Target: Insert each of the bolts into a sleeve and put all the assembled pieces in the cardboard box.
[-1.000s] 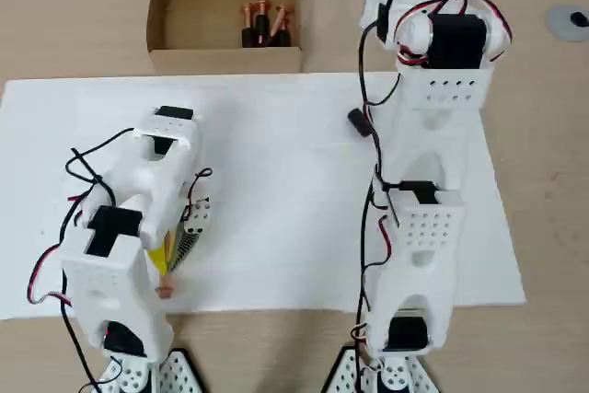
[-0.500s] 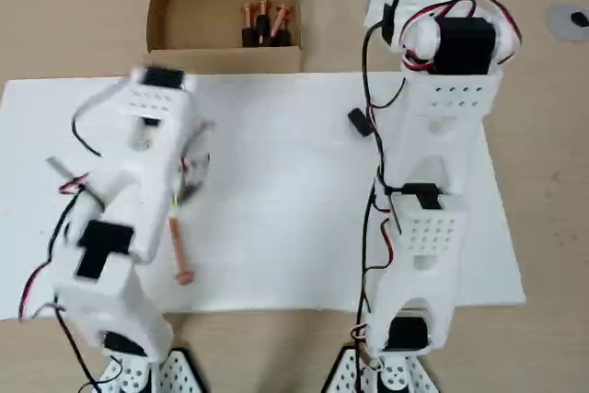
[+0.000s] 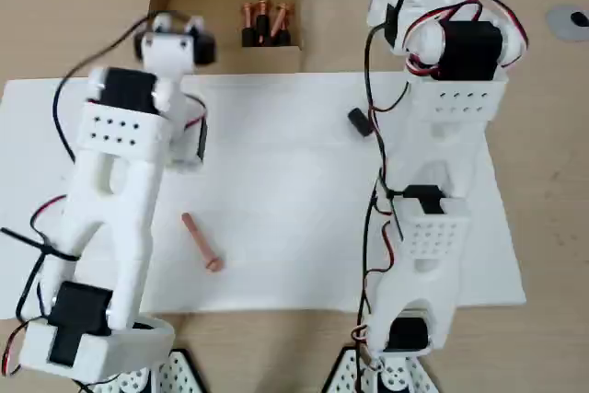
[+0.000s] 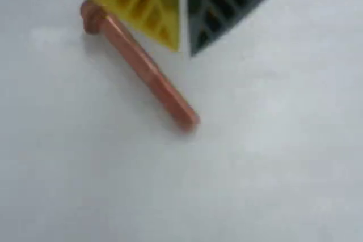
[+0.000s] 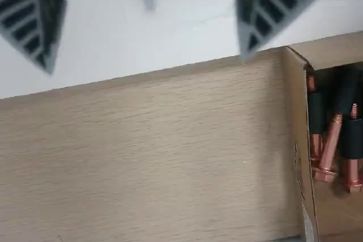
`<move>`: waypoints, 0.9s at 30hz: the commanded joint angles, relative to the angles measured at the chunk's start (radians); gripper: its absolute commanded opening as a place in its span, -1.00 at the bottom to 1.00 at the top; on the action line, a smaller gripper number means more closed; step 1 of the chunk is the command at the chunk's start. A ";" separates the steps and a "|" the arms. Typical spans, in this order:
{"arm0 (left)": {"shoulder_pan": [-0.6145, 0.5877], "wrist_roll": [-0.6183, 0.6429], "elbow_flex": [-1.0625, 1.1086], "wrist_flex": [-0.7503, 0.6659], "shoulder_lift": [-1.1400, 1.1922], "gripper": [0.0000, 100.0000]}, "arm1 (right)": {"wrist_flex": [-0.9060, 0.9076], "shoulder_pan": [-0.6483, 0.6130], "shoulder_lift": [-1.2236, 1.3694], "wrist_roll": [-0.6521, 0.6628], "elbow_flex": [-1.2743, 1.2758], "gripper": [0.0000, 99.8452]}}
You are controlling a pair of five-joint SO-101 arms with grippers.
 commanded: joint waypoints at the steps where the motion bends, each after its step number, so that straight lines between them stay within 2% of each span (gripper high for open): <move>1: 0.005 0.147 0.173 -0.009 0.005 -0.98 | 0.011 0.019 -0.064 -0.005 -0.053 -0.50; 7: 0.011 0.192 0.195 -0.014 0.041 -0.99 | 0.011 0.012 -0.059 -0.009 -0.045 -0.50; 12: 0.011 0.433 0.124 -0.012 0.047 -0.98 | 0.011 0.012 -0.059 -0.011 -0.045 -0.50; 18: 0.023 0.763 0.236 -0.012 0.047 -0.98 | 0.012 0.012 -0.059 -0.011 -0.045 -0.50; 27: 0.203 0.779 0.247 -0.012 0.047 -0.98 | 0.012 0.012 -0.059 -0.011 -0.044 -0.50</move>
